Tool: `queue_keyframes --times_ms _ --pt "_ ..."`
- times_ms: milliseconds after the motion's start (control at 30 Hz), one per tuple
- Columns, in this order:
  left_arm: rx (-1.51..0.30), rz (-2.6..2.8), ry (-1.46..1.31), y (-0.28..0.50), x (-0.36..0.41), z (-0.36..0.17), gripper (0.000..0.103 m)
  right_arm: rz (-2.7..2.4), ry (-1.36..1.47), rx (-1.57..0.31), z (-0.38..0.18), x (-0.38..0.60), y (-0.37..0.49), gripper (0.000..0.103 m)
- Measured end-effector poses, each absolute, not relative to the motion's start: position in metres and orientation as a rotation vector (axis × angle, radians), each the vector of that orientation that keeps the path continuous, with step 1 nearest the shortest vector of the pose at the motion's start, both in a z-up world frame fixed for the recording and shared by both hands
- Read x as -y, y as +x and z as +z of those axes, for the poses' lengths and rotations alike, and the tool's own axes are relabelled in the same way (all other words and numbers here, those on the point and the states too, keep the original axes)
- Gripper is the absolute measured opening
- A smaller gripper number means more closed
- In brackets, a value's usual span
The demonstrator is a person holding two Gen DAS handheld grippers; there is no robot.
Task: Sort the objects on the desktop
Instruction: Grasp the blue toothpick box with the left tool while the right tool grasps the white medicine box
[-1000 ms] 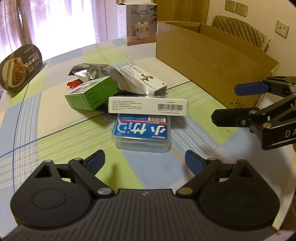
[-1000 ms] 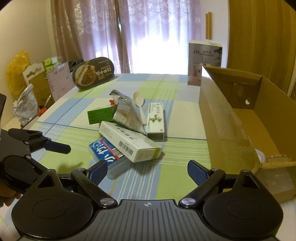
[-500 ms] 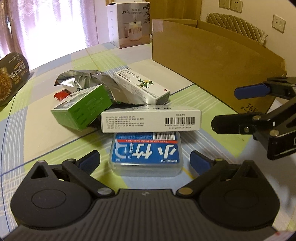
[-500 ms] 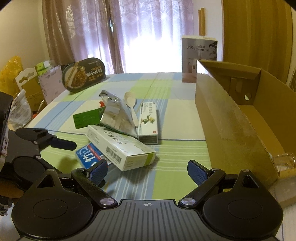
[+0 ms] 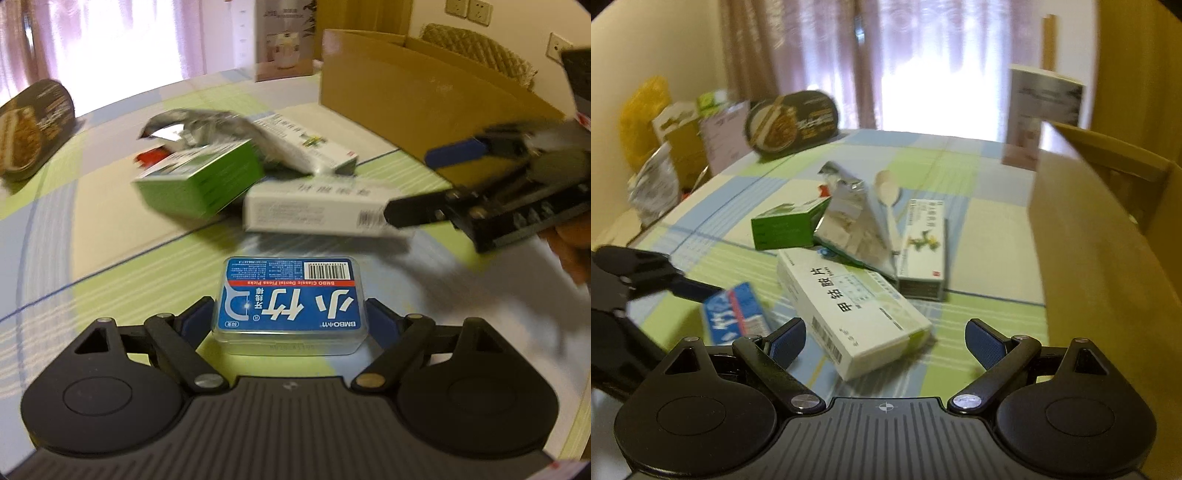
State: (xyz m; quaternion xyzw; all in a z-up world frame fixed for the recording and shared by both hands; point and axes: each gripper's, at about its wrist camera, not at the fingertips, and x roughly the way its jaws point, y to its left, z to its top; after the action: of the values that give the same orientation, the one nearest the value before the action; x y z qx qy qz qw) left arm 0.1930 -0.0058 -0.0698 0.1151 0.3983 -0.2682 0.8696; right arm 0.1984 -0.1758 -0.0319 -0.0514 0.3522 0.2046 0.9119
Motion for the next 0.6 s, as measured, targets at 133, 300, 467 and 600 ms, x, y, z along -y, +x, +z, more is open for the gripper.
queue_keyframes --times_ms 133,300,467,600 --pt "-0.835 -0.524 0.247 0.184 -0.007 -0.069 0.084 0.463 -0.165 -0.726 -0.042 0.169 0.214 0.091" --pt "-0.843 -0.500 0.221 0.178 -0.014 -0.070 0.086 0.538 -0.149 -0.769 -0.051 0.168 0.232 0.091" --pt "-0.844 -0.490 0.200 0.174 -0.012 -0.072 0.091 0.566 -0.092 -0.803 -0.053 0.171 0.236 0.090" --pt "-0.846 -0.475 0.180 0.175 -0.013 -0.072 0.091 0.570 -0.114 -0.808 -0.052 0.169 0.229 0.083"
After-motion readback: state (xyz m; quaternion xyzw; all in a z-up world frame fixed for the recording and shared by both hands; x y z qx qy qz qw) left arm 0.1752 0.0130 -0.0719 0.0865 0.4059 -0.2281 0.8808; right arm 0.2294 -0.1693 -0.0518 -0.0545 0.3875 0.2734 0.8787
